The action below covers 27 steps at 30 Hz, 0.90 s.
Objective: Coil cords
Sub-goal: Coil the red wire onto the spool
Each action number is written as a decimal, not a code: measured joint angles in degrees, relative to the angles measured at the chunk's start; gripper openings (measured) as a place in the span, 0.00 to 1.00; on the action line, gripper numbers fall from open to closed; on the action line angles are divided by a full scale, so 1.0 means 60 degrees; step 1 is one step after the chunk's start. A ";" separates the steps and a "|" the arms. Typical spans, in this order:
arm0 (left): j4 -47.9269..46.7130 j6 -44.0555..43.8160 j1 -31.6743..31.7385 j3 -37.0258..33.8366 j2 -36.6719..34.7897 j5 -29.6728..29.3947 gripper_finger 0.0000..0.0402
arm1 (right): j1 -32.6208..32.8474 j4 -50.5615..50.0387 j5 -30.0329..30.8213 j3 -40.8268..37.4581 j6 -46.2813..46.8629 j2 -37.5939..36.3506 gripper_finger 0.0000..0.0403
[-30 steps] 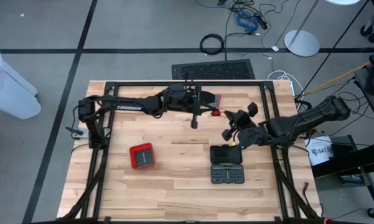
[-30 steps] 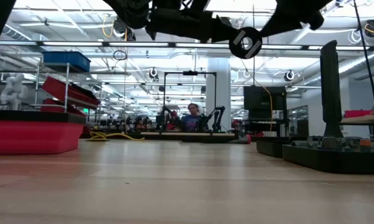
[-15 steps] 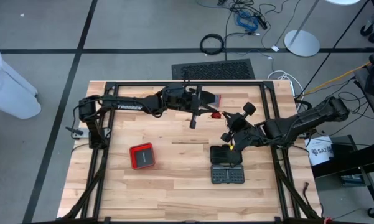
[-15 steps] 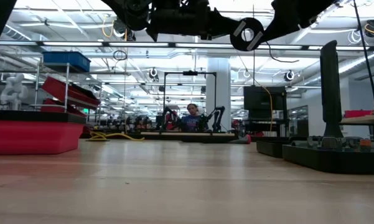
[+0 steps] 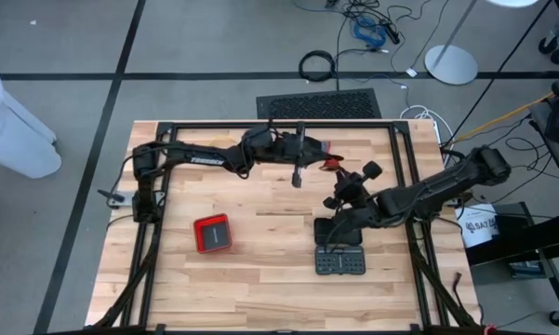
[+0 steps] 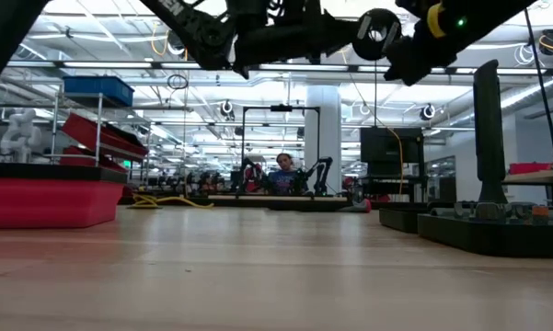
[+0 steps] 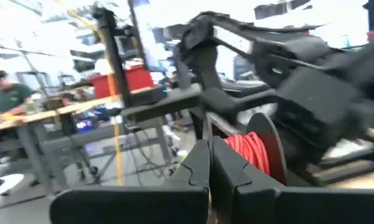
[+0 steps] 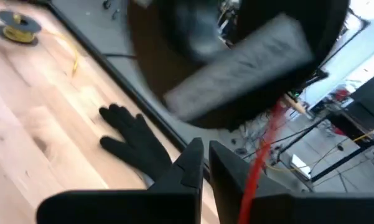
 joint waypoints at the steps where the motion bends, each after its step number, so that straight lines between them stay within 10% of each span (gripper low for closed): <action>1: 0.0160 0.0002 -0.0003 0.0011 0.0118 -0.0242 0.00 | 0.0009 0.0179 0.0158 -0.0025 0.0056 0.0150 0.04; 27: -0.1572 0.4805 -0.0080 0.0011 0.2227 -0.3390 0.00 | -0.0347 0.2269 -0.1132 -0.0095 0.2166 0.3097 0.18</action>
